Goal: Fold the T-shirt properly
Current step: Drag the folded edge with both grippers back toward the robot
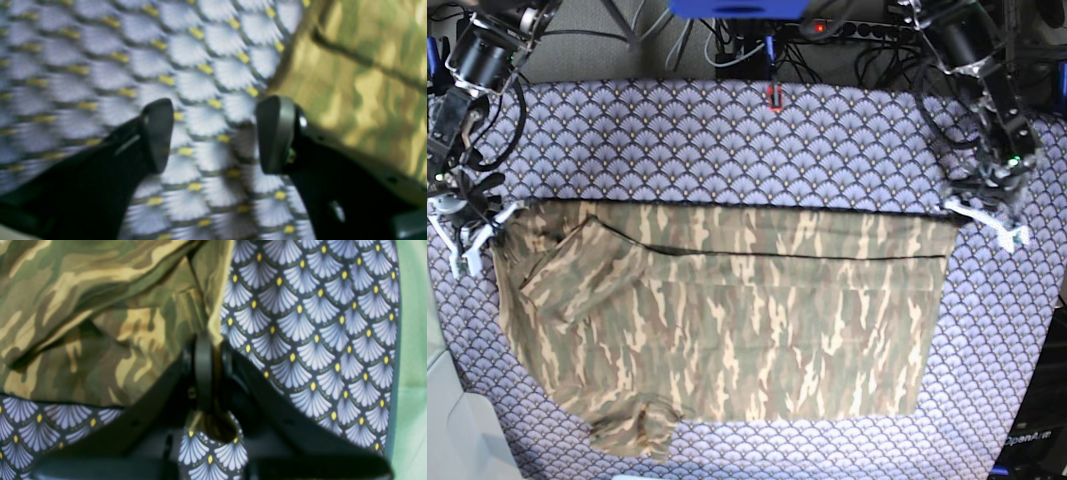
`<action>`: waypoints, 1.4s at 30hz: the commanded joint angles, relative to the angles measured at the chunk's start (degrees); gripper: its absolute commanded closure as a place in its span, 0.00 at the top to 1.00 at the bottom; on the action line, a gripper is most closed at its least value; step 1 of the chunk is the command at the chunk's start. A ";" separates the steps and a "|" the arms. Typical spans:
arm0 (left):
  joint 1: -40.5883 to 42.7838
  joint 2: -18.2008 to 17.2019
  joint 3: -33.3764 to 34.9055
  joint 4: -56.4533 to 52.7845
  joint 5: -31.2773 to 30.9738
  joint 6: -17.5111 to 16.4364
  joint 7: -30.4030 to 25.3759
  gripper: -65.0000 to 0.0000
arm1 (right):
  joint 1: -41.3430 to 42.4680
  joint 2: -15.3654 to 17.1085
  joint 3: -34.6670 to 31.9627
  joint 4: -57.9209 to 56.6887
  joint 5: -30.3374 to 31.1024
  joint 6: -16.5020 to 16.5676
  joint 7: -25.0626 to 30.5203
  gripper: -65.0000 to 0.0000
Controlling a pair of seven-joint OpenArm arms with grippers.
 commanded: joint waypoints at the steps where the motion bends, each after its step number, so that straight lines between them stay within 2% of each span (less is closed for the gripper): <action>1: -1.78 -0.61 0.49 0.58 -0.55 -0.31 -1.19 0.60 | 0.63 1.04 0.19 0.88 0.63 0.14 1.15 0.00; 13: -3.09 2.64 0.58 2.43 -0.55 -0.31 -1.10 0.60 | -0.68 1.04 0.19 0.88 0.63 0.14 1.15 0.00; 23: -1.25 1.06 0.58 5.06 -6.53 -0.31 -1.19 0.60 | -1.12 1.04 0.19 0.88 0.63 0.14 1.15 0.00; 29: -2.39 1.23 0.58 3.31 -6.53 -0.31 -1.37 0.60 | -1.30 1.04 0.19 0.88 0.63 0.14 1.15 0.00; 35: -3.62 1.15 0.67 -4.17 -6.53 -0.31 -6.47 0.59 | -1.39 1.04 0.19 0.88 0.63 0.14 1.24 0.00; 42: -3.36 1.32 0.58 -5.05 -6.53 -0.31 -6.29 0.59 | -1.39 1.04 0.10 0.88 0.63 0.14 1.24 0.00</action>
